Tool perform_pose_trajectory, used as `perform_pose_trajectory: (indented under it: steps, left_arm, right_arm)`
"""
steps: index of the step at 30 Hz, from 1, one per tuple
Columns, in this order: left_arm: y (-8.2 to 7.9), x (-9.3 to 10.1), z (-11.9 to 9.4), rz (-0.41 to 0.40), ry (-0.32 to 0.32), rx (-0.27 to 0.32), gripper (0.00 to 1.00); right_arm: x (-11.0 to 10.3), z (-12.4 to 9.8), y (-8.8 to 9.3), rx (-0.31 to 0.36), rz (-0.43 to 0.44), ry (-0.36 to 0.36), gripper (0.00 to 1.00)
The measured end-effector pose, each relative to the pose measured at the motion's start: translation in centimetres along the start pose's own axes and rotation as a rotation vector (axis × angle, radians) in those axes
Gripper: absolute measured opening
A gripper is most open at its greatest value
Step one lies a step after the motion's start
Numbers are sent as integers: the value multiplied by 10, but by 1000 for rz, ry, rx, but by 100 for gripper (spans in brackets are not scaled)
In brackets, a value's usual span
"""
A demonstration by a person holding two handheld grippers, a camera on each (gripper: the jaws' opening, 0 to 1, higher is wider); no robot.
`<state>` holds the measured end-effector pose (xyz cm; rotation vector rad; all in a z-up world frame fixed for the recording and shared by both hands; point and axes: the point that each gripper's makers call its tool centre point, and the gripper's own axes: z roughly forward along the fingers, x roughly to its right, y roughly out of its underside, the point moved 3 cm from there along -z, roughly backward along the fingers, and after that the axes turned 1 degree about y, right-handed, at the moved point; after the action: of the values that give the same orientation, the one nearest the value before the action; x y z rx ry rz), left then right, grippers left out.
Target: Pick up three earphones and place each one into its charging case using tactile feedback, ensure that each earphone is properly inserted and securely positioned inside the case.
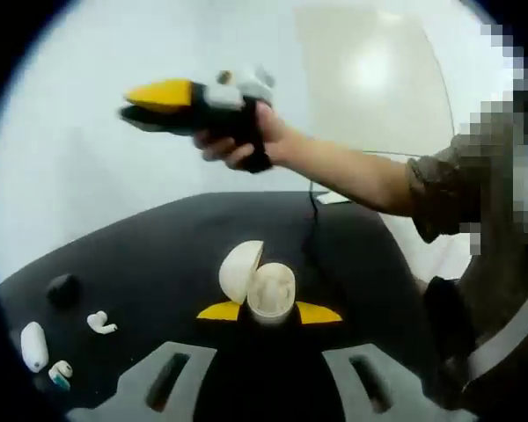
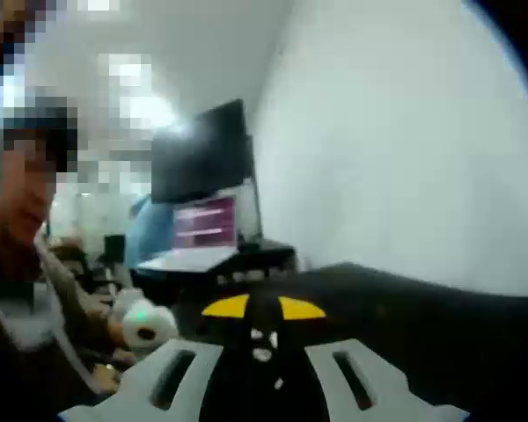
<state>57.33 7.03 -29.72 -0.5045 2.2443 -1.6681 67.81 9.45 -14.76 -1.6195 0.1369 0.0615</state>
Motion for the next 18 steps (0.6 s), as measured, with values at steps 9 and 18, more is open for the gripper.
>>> perform_pose_trajectory:
  steps: [9, 18]
  left_arm:
    - [-1, -3, 1, -41, 17, 5, 18]
    - [-3, -2, 7, -48, 20, 7, 18]
  right_arm:
    - [25, 88, 115, -632, -103, -70, 12]
    - [29, 102, 138, -646, -54, -115, 12]
